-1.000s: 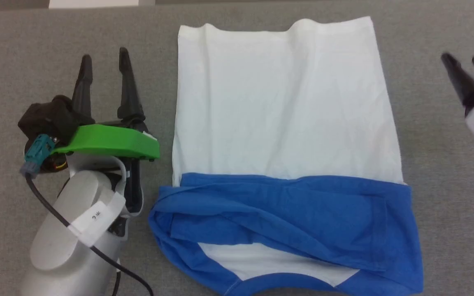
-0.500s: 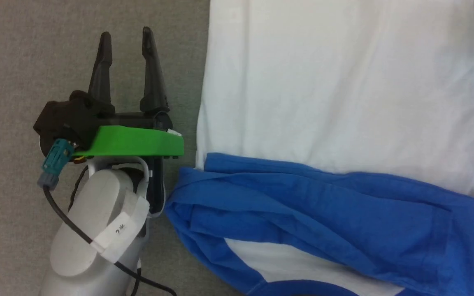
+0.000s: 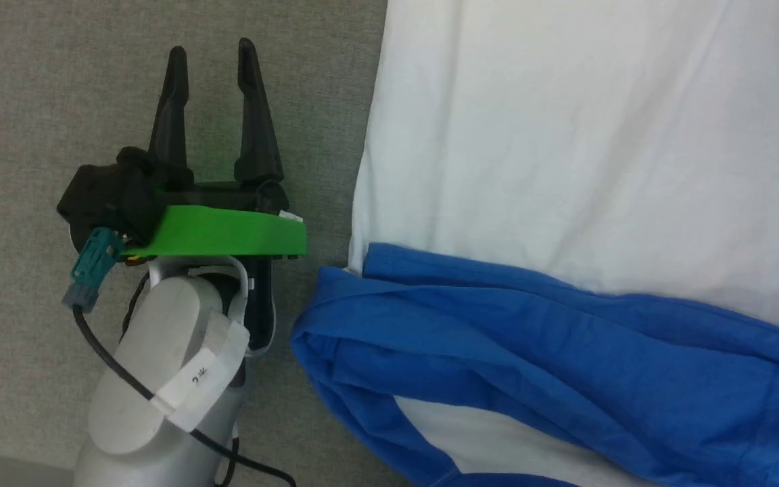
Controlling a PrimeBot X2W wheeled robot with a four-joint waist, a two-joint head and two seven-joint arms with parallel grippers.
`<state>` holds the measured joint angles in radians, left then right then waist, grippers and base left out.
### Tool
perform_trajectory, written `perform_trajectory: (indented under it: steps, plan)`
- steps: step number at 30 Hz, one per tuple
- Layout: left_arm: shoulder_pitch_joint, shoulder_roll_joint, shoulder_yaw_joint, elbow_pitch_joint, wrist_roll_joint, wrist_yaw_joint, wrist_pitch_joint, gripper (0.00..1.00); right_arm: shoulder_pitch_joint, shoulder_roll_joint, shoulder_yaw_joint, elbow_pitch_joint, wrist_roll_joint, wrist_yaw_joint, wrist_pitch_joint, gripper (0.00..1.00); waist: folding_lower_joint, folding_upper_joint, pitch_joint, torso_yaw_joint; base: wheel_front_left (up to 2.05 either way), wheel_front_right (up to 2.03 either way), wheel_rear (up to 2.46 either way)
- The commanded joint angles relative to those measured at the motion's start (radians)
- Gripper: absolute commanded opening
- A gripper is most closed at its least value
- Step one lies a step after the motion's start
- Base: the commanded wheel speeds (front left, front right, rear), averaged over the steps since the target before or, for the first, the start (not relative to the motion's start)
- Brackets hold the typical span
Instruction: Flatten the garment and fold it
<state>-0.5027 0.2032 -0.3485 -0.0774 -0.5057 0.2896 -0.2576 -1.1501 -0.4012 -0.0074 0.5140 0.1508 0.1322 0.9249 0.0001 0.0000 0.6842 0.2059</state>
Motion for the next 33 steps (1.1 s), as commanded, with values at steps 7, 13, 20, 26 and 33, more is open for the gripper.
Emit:
perform_trajectory:
  steps: [7,13,20,26,33]
  plan:
    - [-0.154,0.059,-0.011,0.018,-0.009,-0.053,0.162,1.00,0.004,0.028,0.015,0.012,0.033,-0.002,-0.043,0.00,-0.0001,0.0000,-0.045,-0.066,0.00,0.00,0.00]
    - [-0.535,0.096,-0.049,0.222,-0.106,-0.098,0.640,1.00,-0.016,0.037,0.117,-0.045,0.131,-0.002,-0.076,0.00,-0.0001,0.0000,-0.043,-0.151,0.00,0.00,0.00]
    - [-0.733,0.096,-0.119,0.450,-0.097,-0.059,0.948,1.00,-0.021,0.042,0.205,-0.097,0.216,-0.002,-0.100,0.00,-0.0001,0.0000,-0.002,-0.224,0.00,0.00,0.00]
    - [-0.793,0.108,-0.179,0.562,-0.062,-0.032,1.095,1.00,-0.015,0.012,0.285,-0.131,0.278,-0.002,-0.124,0.00,-0.0001,0.0000,0.029,-0.263,0.00,0.00,0.00]
    - [-0.780,0.121,-0.212,0.591,-0.052,0.007,1.206,0.07,-0.012,-0.018,0.319,-0.136,0.308,-0.002,-0.134,0.00,-0.0001,0.0000,0.043,-0.264,0.00,0.00,0.00]
